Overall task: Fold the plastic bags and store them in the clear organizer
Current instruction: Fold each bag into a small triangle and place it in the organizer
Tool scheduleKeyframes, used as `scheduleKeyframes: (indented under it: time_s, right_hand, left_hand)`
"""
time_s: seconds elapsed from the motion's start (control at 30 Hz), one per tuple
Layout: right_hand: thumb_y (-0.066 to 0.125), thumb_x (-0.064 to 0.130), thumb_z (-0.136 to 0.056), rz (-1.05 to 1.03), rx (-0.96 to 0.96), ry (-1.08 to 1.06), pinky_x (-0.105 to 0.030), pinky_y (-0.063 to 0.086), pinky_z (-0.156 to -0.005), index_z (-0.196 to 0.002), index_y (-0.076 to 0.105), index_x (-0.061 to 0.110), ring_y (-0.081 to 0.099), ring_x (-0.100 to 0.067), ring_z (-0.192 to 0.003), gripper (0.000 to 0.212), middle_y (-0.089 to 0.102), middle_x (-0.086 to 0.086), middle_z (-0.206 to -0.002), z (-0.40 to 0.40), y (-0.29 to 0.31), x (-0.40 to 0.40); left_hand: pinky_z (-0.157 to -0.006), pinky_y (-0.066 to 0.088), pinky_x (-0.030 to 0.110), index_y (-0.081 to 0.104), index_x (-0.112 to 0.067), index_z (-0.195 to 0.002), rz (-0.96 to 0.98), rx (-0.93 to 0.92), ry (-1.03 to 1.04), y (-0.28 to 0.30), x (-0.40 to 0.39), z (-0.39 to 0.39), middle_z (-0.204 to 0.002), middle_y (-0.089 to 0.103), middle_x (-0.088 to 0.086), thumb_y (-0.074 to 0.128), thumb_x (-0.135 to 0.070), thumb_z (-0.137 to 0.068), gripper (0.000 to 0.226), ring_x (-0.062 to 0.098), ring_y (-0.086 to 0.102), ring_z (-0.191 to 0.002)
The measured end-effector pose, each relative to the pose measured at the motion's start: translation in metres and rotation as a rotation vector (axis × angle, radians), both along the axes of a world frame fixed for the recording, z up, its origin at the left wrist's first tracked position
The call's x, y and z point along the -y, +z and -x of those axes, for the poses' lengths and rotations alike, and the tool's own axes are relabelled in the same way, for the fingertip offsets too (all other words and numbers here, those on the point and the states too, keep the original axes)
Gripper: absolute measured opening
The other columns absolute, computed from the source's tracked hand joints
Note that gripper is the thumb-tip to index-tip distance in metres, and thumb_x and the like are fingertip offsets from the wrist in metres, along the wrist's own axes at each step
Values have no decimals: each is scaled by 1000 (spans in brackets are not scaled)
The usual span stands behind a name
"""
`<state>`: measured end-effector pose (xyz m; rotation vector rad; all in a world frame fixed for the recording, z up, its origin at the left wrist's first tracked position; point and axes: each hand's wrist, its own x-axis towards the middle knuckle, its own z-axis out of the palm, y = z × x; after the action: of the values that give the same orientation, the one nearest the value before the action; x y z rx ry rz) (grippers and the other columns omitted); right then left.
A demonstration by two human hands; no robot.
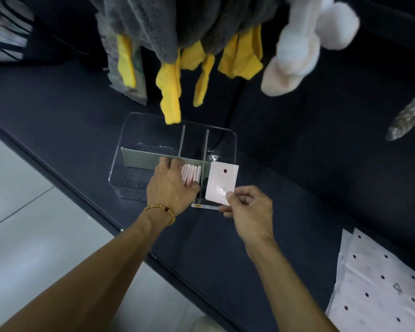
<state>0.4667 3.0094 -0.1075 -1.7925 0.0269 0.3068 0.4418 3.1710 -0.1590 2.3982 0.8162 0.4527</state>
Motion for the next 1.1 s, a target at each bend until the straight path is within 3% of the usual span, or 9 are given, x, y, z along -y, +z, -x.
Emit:
scheduleKeyframes:
  time_s: [0.1,0.2,0.4,0.53,0.63,0.7,0.87,0.97,1.1]
  right_hand:
    - [64,8,-89,0,-3,-16,-15,50,-52,-87,60,16,71,-14,-61,9,69,0,-76,-7,-1,-13]
    - [65,11,-89,53,23,-2,-19,51,-53,-86,61,18,70,-12,-59,8,69,1,-72,-11,-4,-23]
    - [66,11,-83,248,148,32,-27,53,-56,-77,62,19,68,-11,-54,11,67,6,-57,-13,-10,-42]
    - [64,12,-82,418,293,131,-24,54,-62,-78,63,18,66,-8,-57,7,66,5,-56,-11,-12,-55]
    - [64,11,-83,414,324,143,-13,51,-55,-79,63,17,64,-2,-52,7,64,8,-52,-8,-14,-57]
    - [64,11,-83,442,341,104,-9,48,-52,-76,62,19,63,-4,-52,10,63,7,-52,-10,-15,-54]
    - [65,16,-82,332,213,76,-40,58,-71,-75,60,27,69,-23,-70,14,68,4,-60,-13,-14,-49]
    - [64,15,-82,311,231,117,-40,57,-76,-80,61,29,68,-21,-67,15,67,4,-59,-10,-14,-54]
    - [62,12,-81,475,436,120,-25,53,-70,-100,66,16,61,-10,-56,20,60,4,-51,-5,-16,-64]
  left_hand:
    - [-65,47,37,54,-17,-115,-43,-12,-20,-4,-2,0,-118,44,2,69,-44,-69,55,24,56,-94]
    - [-63,47,36,56,-15,-117,-48,-35,-34,-6,-7,2,-122,44,4,70,-23,-72,47,28,59,-90]
    - [-80,54,41,60,-16,-120,0,-15,-71,-6,-18,6,-111,55,9,65,-7,-76,45,31,63,-84]
    - [-75,53,41,57,-18,-120,31,-20,-102,-4,-19,6,-113,52,7,68,-23,-78,44,30,62,-82]
    - [-68,51,36,52,-20,-120,17,-75,-140,-2,-19,4,-115,46,4,71,-47,-72,59,29,60,-83]
    - [-64,47,34,48,-24,-119,23,-124,-149,1,-20,1,-112,45,3,73,-50,-66,64,29,60,-82]
    - [-62,45,36,44,-25,-114,-17,-157,-114,5,-19,-4,-95,49,5,70,-32,-74,48,33,61,-77]
    - [-64,44,35,51,-24,-114,-10,-45,-126,0,-21,2,-100,54,7,64,-16,-78,40,32,60,-76]
    - [-62,42,32,54,-22,-108,2,35,-117,-3,-24,5,-90,53,0,63,-13,-76,35,25,58,-72]
